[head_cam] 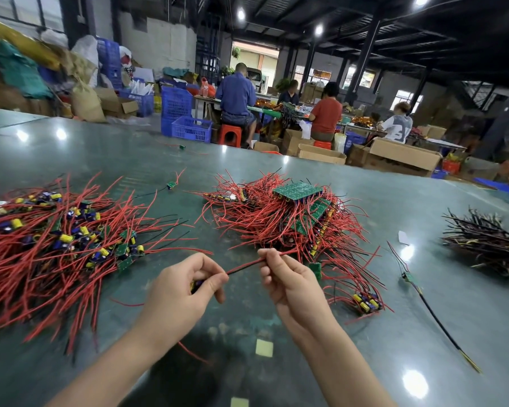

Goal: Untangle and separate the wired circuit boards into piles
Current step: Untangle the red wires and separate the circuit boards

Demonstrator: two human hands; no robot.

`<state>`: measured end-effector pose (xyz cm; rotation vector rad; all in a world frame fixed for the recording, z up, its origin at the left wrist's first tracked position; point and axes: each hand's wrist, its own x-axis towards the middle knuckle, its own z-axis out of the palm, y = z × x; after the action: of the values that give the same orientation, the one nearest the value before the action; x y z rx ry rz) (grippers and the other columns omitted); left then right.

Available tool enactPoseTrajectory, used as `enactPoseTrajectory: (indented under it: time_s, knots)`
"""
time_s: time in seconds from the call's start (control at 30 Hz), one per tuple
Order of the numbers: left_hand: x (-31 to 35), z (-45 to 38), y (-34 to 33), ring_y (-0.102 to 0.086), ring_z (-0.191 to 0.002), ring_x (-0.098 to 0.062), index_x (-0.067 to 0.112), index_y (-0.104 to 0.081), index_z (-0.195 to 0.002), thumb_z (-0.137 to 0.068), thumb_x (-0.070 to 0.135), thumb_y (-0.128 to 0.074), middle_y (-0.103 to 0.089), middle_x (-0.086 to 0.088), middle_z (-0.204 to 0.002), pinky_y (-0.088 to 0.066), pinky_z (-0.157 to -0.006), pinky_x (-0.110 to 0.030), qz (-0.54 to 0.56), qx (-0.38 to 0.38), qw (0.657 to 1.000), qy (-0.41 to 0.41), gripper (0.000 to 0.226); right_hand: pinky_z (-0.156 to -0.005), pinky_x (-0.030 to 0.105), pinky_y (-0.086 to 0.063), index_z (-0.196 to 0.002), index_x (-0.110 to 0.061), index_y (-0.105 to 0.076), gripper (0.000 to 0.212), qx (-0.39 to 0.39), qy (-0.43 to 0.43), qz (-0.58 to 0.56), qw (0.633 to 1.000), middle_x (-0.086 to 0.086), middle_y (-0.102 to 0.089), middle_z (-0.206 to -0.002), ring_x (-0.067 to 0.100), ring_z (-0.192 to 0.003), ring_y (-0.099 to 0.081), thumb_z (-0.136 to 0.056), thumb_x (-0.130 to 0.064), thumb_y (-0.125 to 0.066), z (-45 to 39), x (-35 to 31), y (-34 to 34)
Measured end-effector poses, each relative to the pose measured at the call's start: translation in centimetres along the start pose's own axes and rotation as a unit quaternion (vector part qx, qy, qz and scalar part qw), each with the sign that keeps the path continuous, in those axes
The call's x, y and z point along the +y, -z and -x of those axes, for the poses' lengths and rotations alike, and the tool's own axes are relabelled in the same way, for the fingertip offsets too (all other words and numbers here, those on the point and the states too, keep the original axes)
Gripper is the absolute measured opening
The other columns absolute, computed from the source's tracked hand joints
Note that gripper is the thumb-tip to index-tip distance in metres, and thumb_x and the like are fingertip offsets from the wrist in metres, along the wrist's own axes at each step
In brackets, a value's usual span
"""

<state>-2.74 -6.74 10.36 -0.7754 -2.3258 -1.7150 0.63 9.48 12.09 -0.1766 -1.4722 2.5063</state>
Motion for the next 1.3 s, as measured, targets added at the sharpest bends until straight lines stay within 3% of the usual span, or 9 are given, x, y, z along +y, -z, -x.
enactPoseTrajectory:
  time_s: [0.1, 0.6, 0.77, 0.9, 1.0, 1.07, 1.13, 1.2, 1.3]
  knots:
    - [-0.2, -0.1, 0.1, -0.035, -0.038, -0.003, 0.021, -0.059, -0.072, -0.085, 0.013, -0.065, -0.070, 0.007, -0.062, -0.028, -0.044, -0.011, 0.011, -0.005, 1.000, 0.002, 0.017, -0.046, 0.009, -0.045, -0.064, -0.009, -0.075, 0.016, -0.012, -0.029, -0.052, 0.998, -0.002, -0.059, -0.057, 0.001, -0.047, -0.053, -0.069, -0.017, -0.062, 0.1, -0.1, -0.3]
    - [-1.0, -0.5, 0.4, -0.028, -0.041, -0.005, 0.023, -0.061, -0.072, -0.085, 0.014, -0.066, -0.071, 0.006, -0.065, -0.028, -0.043, -0.015, 0.029, -0.011, 1.000, -0.002, 0.017, -0.045, 0.007, -0.039, -0.066, -0.013, -0.076, 0.021, 0.022, -0.026, -0.037, 0.999, -0.006, -0.057, -0.057, 0.001, -0.046, -0.049, -0.067, -0.030, -0.064, -0.5, -1.0, 0.8]
    - [-0.9, -0.5, 0.2, -0.049, -0.052, -0.007, 0.028, -0.060, -0.073, -0.075, 0.037, -0.064, -0.070, -0.001, -0.068, -0.035, -0.052, -0.016, 0.089, -0.030, 0.996, -0.007, 0.010, -0.045, 0.010, -0.043, -0.066, -0.011, -0.076, 0.020, 0.037, -0.009, -0.051, 0.998, -0.004, -0.061, -0.060, 0.001, -0.046, -0.050, -0.068, -0.027, -0.065, -0.6, -1.3, 1.0]
    - [-1.1, -0.5, 0.0, -0.059, -0.066, -0.024, 0.032, -0.062, -0.081, -0.080, 0.035, -0.064, -0.069, 0.001, -0.073, -0.044, -0.063, -0.028, 0.075, -0.023, 0.997, -0.011, 0.004, -0.047, 0.011, -0.044, -0.073, -0.007, -0.076, 0.020, 0.071, 0.023, -0.065, 0.995, -0.002, -0.062, -0.063, 0.002, -0.048, -0.050, -0.068, -0.023, -0.066, -0.9, -0.9, 1.1]
    - [-1.1, -0.5, -0.1, -0.064, -0.074, -0.010, 0.038, -0.060, -0.097, -0.079, 0.030, -0.072, -0.070, 0.003, -0.087, -0.049, -0.070, -0.017, 0.102, -0.065, 0.992, 0.037, 0.023, -0.046, 0.010, -0.043, -0.082, -0.004, -0.071, 0.024, 0.086, 0.033, -0.088, 0.992, -0.003, -0.060, -0.061, 0.002, -0.048, -0.050, -0.069, -0.024, -0.065, -1.0, -1.1, 1.5]
    - [-1.2, -0.6, 0.0, -0.060, -0.060, -0.010, 0.033, -0.059, -0.104, -0.079, 0.010, -0.073, -0.069, -0.001, -0.085, -0.048, -0.055, -0.018, 0.119, -0.090, 0.984, 0.092, 0.036, -0.045, 0.010, -0.043, -0.082, -0.004, -0.068, 0.023, 0.093, 0.041, -0.118, 0.988, -0.003, -0.059, -0.060, 0.002, -0.047, -0.050, -0.070, -0.023, -0.064, -1.2, -1.6, 1.9]
    - [-1.4, -0.8, 0.2, -0.047, -0.044, -0.009, 0.020, -0.065, -0.095, -0.084, -0.003, -0.063, -0.068, -0.004, -0.071, -0.038, -0.041, -0.017, 0.121, -0.103, 0.979, 0.128, 0.025, -0.045, 0.011, -0.044, -0.079, -0.005, -0.069, 0.021, 0.105, 0.048, -0.142, 0.983, -0.003, -0.059, -0.061, 0.002, -0.048, -0.050, -0.071, -0.023, -0.063, -1.3, -2.2, 2.3]
    - [-1.6, -1.0, 0.4, -0.038, -0.038, -0.004, 0.012, -0.069, -0.086, -0.089, 0.003, -0.058, -0.062, -0.001, -0.056, -0.030, -0.039, -0.012, 0.119, -0.125, 0.975, 0.137, 0.014, -0.046, 0.011, -0.045, -0.078, -0.006, -0.069, 0.020, 0.118, 0.053, -0.142, 0.981, -0.003, -0.059, -0.061, 0.002, -0.047, -0.050, -0.070, -0.024, -0.063, -1.5, -2.6, 2.7]
    - [-0.9, -0.9, 0.5, -0.040, -0.047, 0.002, 0.021, -0.072, -0.086, -0.082, 0.034, -0.059, -0.053, 0.008, -0.054, -0.029, -0.047, -0.009, 0.099, -0.149, 0.977, 0.113, 0.018, -0.046, 0.011, -0.046, -0.071, -0.009, -0.073, 0.018, 0.115, 0.051, -0.143, 0.982, -0.003, -0.058, -0.059, 0.002, -0.047, -0.051, -0.070, -0.024, -0.063, -1.6, -2.6, 2.8]
